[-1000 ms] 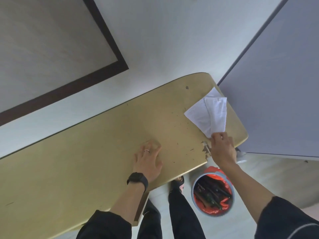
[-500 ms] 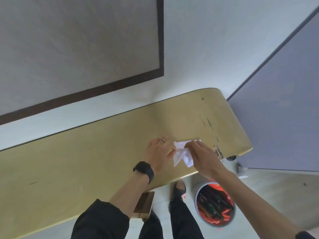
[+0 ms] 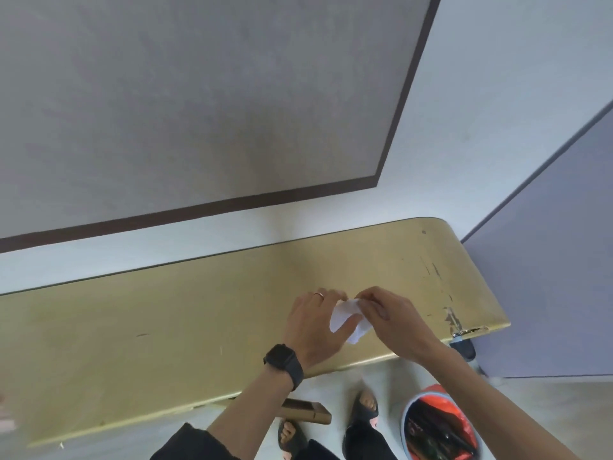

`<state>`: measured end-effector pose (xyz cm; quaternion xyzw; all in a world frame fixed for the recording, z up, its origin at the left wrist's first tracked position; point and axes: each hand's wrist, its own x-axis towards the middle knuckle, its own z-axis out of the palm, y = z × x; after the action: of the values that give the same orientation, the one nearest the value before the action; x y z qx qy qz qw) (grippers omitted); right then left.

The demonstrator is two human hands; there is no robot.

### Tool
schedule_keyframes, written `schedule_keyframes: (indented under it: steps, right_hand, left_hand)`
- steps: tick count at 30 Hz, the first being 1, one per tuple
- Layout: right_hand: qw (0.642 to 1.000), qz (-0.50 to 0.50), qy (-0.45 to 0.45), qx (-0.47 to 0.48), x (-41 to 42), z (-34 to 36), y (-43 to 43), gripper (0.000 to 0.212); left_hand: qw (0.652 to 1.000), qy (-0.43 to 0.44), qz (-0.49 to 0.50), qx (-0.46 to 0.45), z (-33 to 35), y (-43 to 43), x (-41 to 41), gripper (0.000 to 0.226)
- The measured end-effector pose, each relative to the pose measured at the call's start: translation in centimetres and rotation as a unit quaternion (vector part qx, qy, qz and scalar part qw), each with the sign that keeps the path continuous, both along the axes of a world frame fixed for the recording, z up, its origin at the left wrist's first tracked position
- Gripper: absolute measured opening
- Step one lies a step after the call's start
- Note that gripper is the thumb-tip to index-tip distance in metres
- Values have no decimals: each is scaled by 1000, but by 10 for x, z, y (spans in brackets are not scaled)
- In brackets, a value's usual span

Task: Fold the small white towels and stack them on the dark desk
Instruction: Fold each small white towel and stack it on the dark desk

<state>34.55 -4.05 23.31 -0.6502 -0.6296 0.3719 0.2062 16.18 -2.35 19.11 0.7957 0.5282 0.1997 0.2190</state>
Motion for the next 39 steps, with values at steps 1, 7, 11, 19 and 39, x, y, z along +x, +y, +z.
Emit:
schedule_keyframes:
  steps: [1,7,11,19,39]
  right_hand:
    - [1000,0,8,-2,-8,4,-1,15]
    - [998,49,-40,-5,-44,16,-5,9]
    - [978,138,-158,10,-57,18,-10,16]
    - [951,170,-231,113,-58,3,-15,25]
    - [945,96,-247,192,-40,-15,121,23]
  left_hand:
    - [1000,-5,6,16,4,-1,-8,38]
    - [996,13,11,91,6,-5,-51,14]
    - [986,115,-44,117,-5,-11,-84,39]
    - [974,214,-71,28,1,-18,-134,19]
    - [978,118,137,107,34,94,-185,11]
